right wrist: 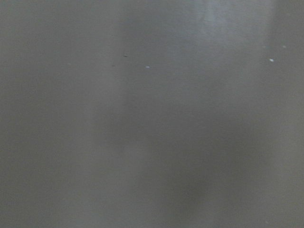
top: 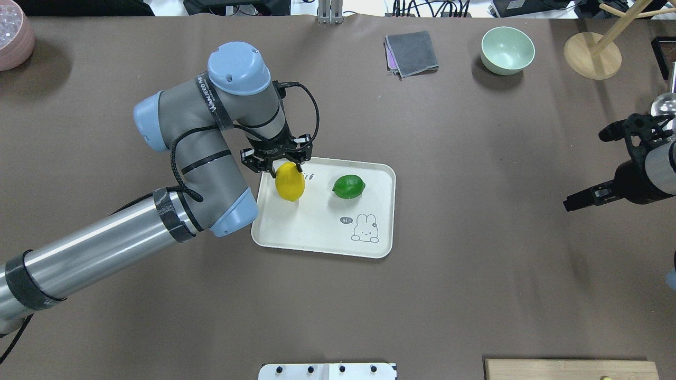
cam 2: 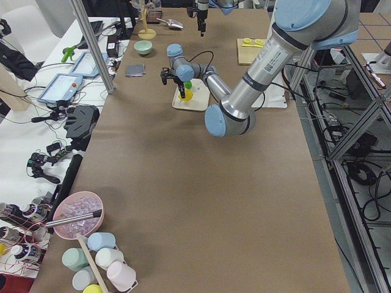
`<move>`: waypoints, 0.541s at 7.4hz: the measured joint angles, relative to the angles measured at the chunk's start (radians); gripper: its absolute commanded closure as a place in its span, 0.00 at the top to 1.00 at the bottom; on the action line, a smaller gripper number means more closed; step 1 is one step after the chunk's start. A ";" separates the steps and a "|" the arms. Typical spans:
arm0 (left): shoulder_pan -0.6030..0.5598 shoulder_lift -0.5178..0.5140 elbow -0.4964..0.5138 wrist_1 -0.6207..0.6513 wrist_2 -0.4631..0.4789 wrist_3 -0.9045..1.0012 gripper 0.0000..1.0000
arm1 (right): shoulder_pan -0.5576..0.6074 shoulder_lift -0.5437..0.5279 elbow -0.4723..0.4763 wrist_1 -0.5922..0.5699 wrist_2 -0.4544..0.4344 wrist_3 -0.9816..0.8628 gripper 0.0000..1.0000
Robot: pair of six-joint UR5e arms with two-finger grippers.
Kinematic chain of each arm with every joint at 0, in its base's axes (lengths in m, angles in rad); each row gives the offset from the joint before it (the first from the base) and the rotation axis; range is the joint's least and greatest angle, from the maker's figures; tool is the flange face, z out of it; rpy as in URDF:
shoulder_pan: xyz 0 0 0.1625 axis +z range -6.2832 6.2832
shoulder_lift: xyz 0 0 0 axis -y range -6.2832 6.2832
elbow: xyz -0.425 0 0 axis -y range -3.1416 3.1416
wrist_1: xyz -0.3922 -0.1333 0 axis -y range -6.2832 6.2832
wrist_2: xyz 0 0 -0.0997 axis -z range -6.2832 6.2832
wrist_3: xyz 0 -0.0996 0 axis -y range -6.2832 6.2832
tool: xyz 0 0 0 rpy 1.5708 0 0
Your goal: Place all lemons on tray
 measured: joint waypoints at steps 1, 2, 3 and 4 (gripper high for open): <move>0.003 0.004 -0.005 -0.005 0.001 -0.002 0.98 | 0.078 -0.007 -0.061 -0.003 0.067 -0.007 1.00; -0.004 0.006 -0.019 0.000 -0.003 -0.004 0.98 | 0.148 -0.015 -0.117 -0.005 0.124 -0.010 1.00; -0.030 0.008 -0.048 0.029 -0.029 -0.002 0.98 | 0.200 -0.027 -0.159 -0.006 0.156 -0.014 1.00; -0.075 0.024 -0.089 0.071 -0.081 0.011 0.98 | 0.235 -0.035 -0.183 -0.021 0.166 -0.027 1.00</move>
